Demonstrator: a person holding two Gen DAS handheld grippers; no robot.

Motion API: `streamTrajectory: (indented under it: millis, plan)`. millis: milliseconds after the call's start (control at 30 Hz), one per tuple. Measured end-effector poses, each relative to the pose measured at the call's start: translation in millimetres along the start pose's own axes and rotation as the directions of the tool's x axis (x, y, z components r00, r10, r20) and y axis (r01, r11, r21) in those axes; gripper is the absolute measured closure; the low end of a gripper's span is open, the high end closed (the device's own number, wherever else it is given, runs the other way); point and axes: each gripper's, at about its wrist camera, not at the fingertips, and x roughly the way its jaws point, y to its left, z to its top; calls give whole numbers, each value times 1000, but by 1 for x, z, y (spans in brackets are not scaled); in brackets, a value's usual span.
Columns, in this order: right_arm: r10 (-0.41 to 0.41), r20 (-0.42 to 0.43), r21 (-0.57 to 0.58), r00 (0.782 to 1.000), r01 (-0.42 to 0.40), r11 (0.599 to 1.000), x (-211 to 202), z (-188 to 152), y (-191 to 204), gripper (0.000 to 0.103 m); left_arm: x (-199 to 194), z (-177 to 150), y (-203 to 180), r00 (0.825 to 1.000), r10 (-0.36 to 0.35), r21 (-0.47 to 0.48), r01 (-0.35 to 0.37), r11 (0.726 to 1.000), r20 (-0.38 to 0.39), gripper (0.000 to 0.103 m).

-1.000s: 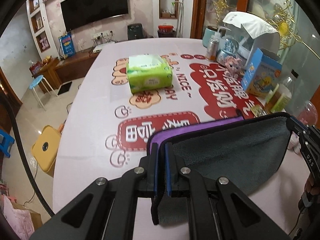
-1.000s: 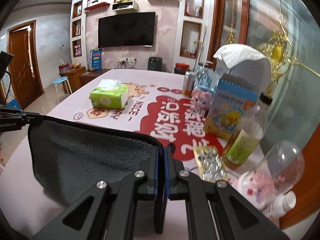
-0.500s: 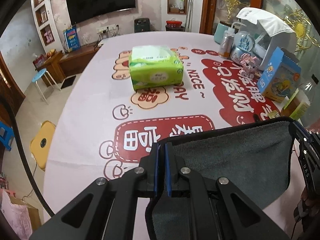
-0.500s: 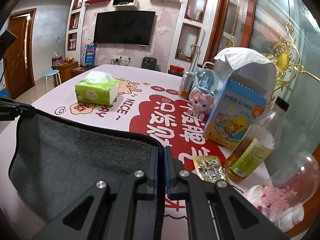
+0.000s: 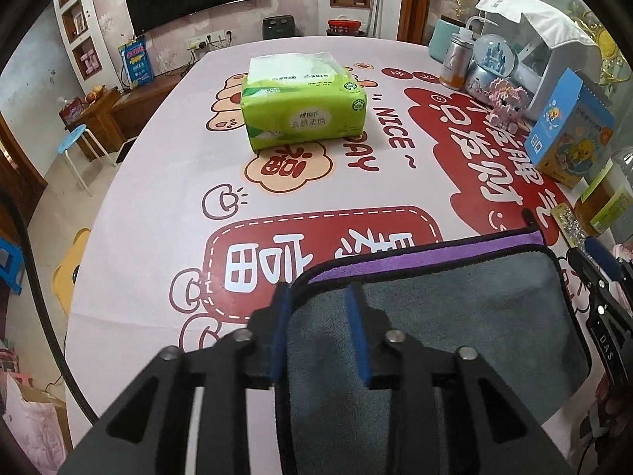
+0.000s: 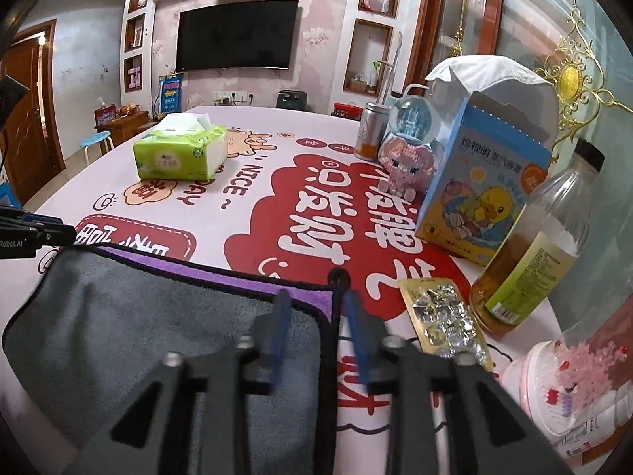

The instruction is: Fold towel

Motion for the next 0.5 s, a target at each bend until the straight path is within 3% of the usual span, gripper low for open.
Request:
streamTrajectory:
  millis: [100,167,267,500]
  plan:
    - [0,3,13,1000,0,1000,-2,0,-1,57,-1,0,1,1000,-14,-13,14,1000,-4,61]
    - [2,1,20,1000,-2,1000,-3,1,-2,52,-2,0,1,1000,-17,-22,17,1000,-8,43]
    - [-1,0,30,1000,1,1000,-8,2,-4,42,-6,-1,1,1000,2,-22,-2,1000,-10,25]
    - [29,-13,82,999,-28,996,-23,2,-12,34,-23,-12,5,1000,-16,-46,15,999,-17,19]
